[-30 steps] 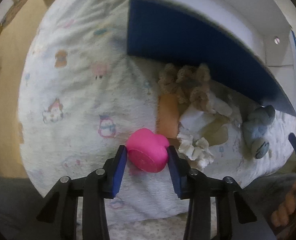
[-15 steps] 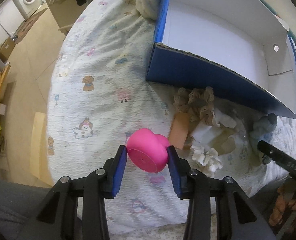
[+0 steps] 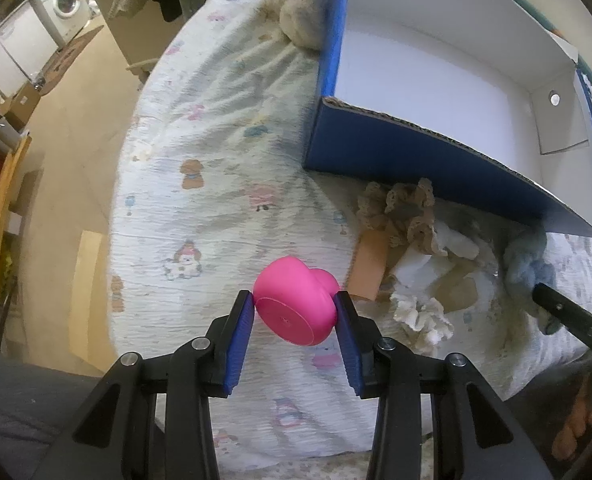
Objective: Organize soft objects
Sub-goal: 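Carry the pink duck and blue sock over the open box with both tools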
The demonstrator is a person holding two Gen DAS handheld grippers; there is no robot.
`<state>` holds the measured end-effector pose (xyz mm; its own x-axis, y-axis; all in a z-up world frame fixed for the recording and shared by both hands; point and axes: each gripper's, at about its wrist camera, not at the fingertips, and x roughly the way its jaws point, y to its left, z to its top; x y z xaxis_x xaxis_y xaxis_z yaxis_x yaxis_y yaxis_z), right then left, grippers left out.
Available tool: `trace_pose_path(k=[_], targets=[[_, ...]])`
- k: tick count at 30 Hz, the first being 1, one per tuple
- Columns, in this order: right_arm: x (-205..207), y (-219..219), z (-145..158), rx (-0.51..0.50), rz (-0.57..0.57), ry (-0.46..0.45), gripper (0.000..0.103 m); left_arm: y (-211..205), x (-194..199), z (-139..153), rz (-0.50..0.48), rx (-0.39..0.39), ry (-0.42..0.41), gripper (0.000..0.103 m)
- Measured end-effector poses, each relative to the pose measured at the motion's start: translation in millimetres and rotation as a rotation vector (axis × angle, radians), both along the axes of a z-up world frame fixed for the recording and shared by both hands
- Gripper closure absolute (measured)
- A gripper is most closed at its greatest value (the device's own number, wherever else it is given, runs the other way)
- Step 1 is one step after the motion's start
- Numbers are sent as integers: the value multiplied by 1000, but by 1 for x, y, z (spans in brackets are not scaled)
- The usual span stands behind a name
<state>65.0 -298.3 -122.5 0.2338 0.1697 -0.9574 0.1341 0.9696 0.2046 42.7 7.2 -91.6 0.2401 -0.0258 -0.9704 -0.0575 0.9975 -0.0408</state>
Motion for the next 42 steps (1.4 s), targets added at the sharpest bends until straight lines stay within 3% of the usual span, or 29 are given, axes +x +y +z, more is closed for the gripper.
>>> trace_pose_path(k=[5, 8, 13, 21, 27, 35, 42], targets=[[-22, 2, 23, 4, 20, -61, 49, 5, -8, 8, 4, 13, -27, 66], [-41, 4, 51, -27, 52, -138, 50, 10, -14, 17, 17, 21, -57, 66], [-54, -4, 100, 16, 78, -202, 50, 11, -18, 43, 20, 24, -118, 66], [-51, -7, 150, 57, 94, -328, 49, 6, -12, 87, 17, 31, -206, 66], [-38, -1, 184, 27, 135, -440, 49, -3, 3, 109, -3, 38, -252, 66], [-8, 1, 196, 56, 133, -493, 49, -24, 33, 129, -46, 58, -303, 66], [23, 4, 180, 65, 126, -477, 49, -41, 64, 129, -83, 70, -314, 66]])
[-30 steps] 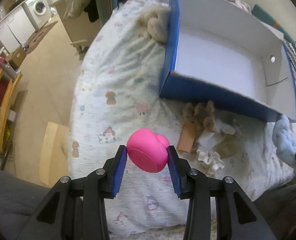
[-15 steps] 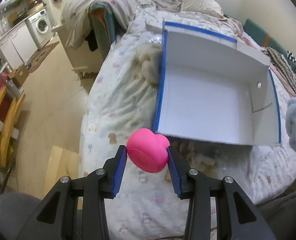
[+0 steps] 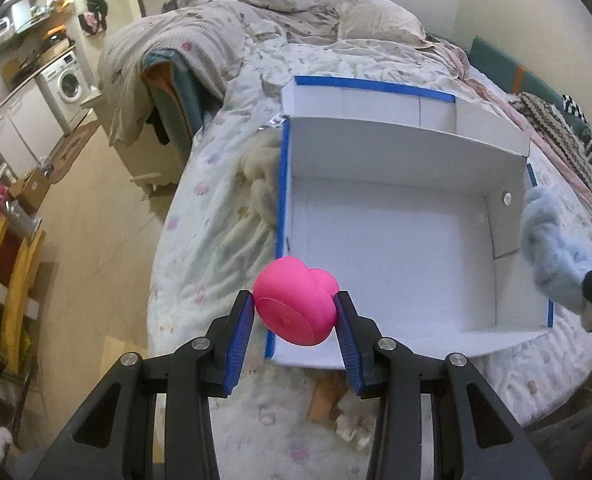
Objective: Organize soft objects
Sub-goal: 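Carry the pink duck and blue sock over the open box with both tools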
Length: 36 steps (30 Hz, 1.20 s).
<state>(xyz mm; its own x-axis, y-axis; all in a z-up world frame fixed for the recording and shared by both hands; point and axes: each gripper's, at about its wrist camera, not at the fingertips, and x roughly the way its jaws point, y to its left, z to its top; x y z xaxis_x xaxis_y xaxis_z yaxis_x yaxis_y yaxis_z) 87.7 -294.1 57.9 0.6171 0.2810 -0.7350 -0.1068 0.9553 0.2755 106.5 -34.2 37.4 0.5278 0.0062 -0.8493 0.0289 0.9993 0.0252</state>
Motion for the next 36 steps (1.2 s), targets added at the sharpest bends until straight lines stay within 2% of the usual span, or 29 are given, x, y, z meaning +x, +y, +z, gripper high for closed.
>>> trace_pose_path(k=[7, 12, 14, 16, 19, 27, 36], targets=[[30, -2, -24, -18, -48, 2, 49, -27, 32, -13, -48, 39, -12, 66], [51, -7, -55, -8, -64, 61, 49, -43, 48, -33, -80, 62, -30, 66], [56, -9, -67, -11, -67, 83, 49, -49, 49, -46, -101, 96, -68, 66], [61, -11, -80, 5, -73, 114, 49, -52, 50, -59, -114, 122, -72, 66], [66, -6, -92, -17, -60, 138, 49, -50, 56, -74, -117, 85, -21, 66], [80, 2, -124, -42, -45, 208, 49, -48, 64, -86, -104, 68, -4, 66], [86, 9, -132, -53, -32, 230, 47, -47, 68, -88, -107, 51, -2, 66]])
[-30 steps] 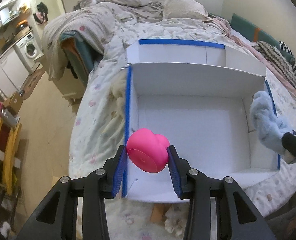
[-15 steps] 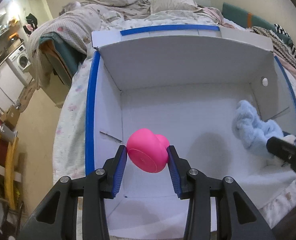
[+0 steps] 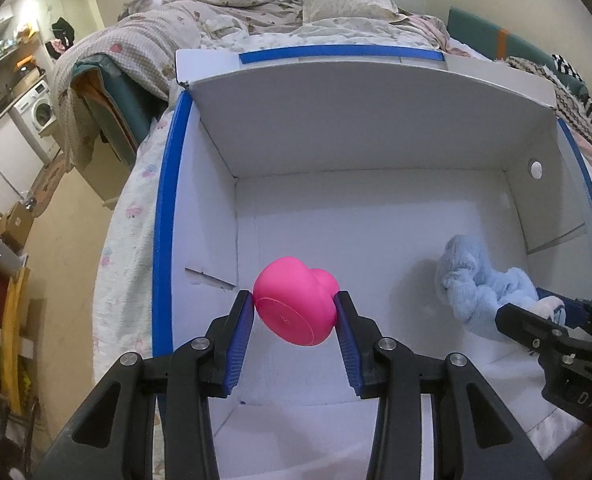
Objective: Organize soft objects
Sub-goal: 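Carry the pink duck and blue sock over the open box with both tools, then open the left tool to drop the duck while the right tool drops the sock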
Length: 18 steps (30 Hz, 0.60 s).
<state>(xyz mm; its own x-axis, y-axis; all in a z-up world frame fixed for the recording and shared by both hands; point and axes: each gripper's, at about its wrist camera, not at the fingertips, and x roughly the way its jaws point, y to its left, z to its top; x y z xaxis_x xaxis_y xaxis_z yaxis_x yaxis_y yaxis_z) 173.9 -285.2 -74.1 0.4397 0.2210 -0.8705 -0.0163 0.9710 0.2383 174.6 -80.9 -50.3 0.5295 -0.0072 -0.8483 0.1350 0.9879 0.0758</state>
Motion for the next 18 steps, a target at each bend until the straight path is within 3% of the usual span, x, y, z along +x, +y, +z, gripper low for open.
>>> trace_pose_path(k=[11, 15, 18], targets=[[1, -2, 0, 8, -18, 8, 44, -3, 1, -5, -1, 20, 7, 65], [0, -4, -1, 24, -20, 16, 40, -3, 0, -5, 0, 23, 7, 65], [0, -5, 1, 48, -22, 14, 30, -3, -1, -5, -1, 30, 4, 65]])
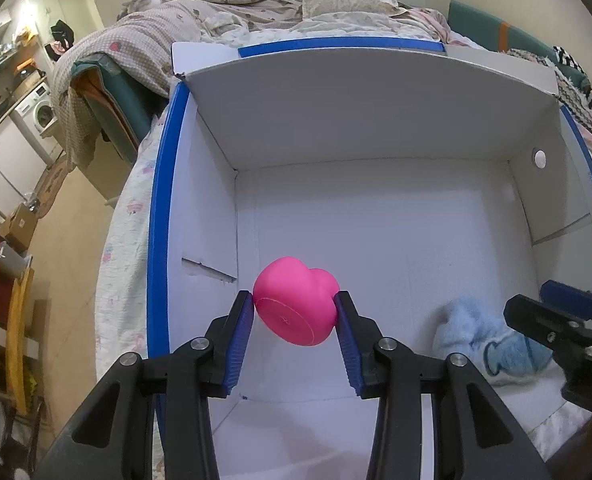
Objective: Organize soft objects
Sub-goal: 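Open the left tool to drop the duck while the right tool drops the sock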
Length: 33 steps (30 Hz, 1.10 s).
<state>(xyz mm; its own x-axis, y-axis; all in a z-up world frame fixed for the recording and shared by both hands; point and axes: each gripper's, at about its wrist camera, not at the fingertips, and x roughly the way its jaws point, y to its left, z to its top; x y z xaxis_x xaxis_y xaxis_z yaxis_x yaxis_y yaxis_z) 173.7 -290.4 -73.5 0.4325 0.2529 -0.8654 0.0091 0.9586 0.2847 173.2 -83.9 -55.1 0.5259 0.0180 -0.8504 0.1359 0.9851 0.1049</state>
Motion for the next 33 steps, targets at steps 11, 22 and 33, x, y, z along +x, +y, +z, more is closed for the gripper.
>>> trace_pose_path(k=[11, 22, 33], targets=[[2, 0, 11, 50, -45, -23, 4, -3, -4, 3, -16, -17, -6, 41], [0, 6, 22, 2, -36, -93, 0, 2, -7, 9, -9, -23, -11, 38], [-6, 6, 27, 7, -35, -122, 0, 7, -13, 19, 9, -31, -41, 38]])
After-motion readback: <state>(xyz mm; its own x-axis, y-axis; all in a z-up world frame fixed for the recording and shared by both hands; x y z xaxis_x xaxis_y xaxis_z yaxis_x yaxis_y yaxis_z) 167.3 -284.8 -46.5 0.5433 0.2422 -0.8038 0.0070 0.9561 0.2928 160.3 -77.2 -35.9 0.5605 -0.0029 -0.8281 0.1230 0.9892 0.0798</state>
